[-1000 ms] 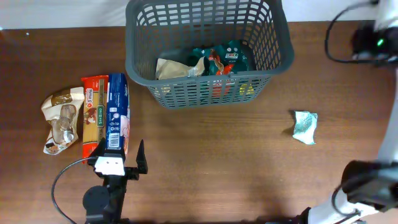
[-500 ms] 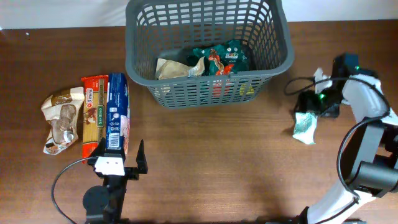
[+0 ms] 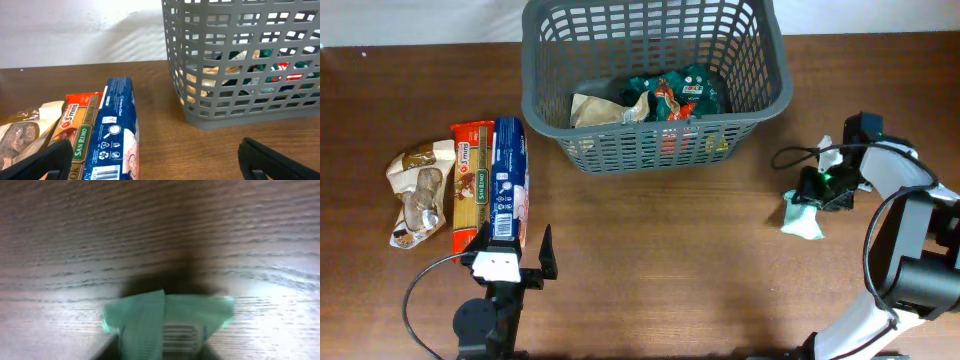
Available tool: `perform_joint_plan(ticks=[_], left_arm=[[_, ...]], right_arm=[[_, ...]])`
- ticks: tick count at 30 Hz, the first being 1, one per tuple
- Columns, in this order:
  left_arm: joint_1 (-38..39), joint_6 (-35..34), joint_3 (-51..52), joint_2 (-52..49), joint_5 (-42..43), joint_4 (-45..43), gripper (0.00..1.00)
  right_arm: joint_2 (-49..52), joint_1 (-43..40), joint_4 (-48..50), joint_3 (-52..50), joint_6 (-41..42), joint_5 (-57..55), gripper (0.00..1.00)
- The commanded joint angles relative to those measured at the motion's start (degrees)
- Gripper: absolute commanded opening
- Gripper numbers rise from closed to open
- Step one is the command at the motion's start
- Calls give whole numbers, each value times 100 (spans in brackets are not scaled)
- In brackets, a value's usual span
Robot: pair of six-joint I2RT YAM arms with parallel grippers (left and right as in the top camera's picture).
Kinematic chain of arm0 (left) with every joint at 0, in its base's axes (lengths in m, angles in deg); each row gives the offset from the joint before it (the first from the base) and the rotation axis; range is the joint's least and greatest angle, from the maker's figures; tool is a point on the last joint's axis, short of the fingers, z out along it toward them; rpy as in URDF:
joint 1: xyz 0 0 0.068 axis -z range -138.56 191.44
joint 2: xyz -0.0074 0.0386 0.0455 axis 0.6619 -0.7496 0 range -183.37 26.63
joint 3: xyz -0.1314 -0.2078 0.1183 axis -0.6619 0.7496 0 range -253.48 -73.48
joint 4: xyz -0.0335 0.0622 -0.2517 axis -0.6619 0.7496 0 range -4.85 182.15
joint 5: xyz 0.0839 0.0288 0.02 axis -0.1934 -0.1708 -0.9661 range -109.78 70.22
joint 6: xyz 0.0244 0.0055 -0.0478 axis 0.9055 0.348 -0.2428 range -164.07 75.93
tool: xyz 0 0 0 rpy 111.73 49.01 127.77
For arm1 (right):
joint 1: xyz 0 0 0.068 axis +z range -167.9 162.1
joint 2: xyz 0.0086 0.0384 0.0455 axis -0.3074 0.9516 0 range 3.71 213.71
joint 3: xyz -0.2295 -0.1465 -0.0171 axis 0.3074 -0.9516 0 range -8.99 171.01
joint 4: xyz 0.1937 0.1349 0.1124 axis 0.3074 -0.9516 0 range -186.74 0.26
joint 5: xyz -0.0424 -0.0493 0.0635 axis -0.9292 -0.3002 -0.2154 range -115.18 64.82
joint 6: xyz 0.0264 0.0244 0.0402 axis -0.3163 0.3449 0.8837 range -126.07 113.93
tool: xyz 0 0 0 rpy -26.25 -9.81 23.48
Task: Pack container
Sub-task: 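Grasp the small mint-green packet with the right gripper, then drop the mint-green packet into the basket with the right gripper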
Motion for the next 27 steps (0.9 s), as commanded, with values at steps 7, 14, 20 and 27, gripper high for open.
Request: perform_joint_plan(ticks=[7,14,20,27], left_arm=[[28,-57,55,37,24,-15,99],[28,-57,55,37,24,-15,99],[28,-57,55,37,24,-15,99],[28,-57,55,37,24,-15,99]], right_arm=[[-17,11,-334,981,76,411,4],[-17,70,-1711,4251,72,501,4],[-20,601,-2271,7300,-535,918,4],[-13,2221,-2041,8480,-2592,1779,4]])
